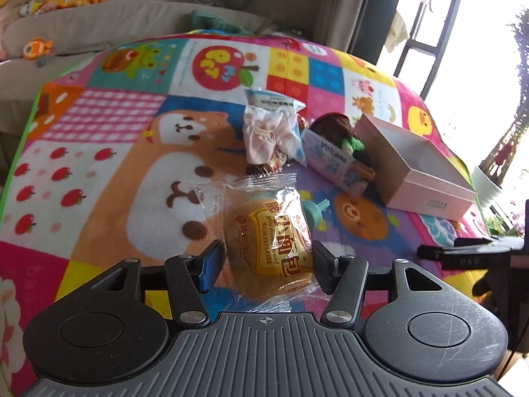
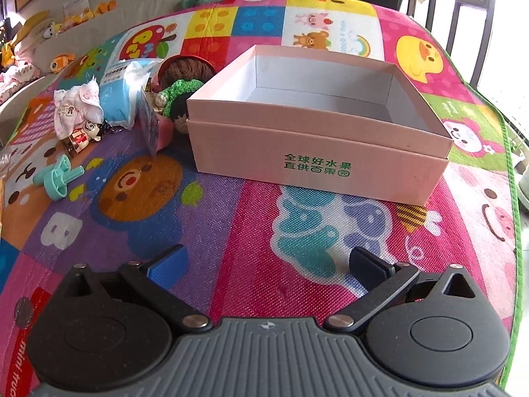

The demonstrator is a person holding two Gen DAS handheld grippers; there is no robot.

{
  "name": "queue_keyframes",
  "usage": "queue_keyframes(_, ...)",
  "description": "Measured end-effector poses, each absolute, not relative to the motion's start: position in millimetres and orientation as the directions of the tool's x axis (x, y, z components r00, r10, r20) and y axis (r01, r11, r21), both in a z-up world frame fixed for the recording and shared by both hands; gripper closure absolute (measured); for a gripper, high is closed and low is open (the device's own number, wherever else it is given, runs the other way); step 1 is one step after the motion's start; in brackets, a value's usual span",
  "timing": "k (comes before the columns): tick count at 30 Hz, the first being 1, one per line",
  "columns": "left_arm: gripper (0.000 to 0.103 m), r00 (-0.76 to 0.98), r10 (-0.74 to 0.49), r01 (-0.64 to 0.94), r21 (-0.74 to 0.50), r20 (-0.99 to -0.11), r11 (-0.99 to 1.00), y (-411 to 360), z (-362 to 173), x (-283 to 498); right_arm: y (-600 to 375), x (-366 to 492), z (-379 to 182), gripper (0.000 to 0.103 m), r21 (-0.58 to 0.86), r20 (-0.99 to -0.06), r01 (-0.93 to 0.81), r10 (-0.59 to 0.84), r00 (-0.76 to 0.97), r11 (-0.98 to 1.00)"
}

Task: Organize objects
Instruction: 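Grasp the wrapped yellow bun with the left gripper and lift it, then drop the bun into the pink box with the left gripper while the right gripper carries the teal toy there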

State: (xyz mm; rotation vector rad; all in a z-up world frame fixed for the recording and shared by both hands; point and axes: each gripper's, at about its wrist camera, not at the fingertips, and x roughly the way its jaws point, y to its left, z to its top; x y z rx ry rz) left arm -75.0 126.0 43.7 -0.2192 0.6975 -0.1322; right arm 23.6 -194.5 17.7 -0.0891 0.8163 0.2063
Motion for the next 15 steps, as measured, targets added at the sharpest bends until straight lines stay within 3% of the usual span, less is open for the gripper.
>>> queue_keyframes(4,0.042,0.751,-0.202,0.045,-0.257,-0.629,0.965,133,40,-72,-184,36,25,0.000,0.023,-0.770,-0.252,0.178,0.613,0.967)
queue_keyframes(7,0.042,0.751,-0.194,0.038,-0.253,-0.631,0.967,141,37,-72,-162,34,39,0.000,0.131,-0.725,-0.373,0.345,0.596,0.919)
queue_keyframes(12,0.042,0.779,-0.158,-0.036,-0.296,-0.606,0.954,174,38,-72,-91,31,47,0.000,0.126,-0.665,-0.570,0.496,0.558,0.812)
queue_keyframes(14,0.042,0.790,-0.148,-0.069,-0.326,-0.595,0.943,188,40,-73,-66,35,43,0.005,0.124,-0.661,-0.605,0.520,0.542,0.787)
queue_keyframes(15,0.042,0.795,-0.147,-0.078,-0.339,-0.589,0.938,193,42,-74,-54,40,41,0.013,0.122,-0.667,-0.612,0.522,0.532,0.781)
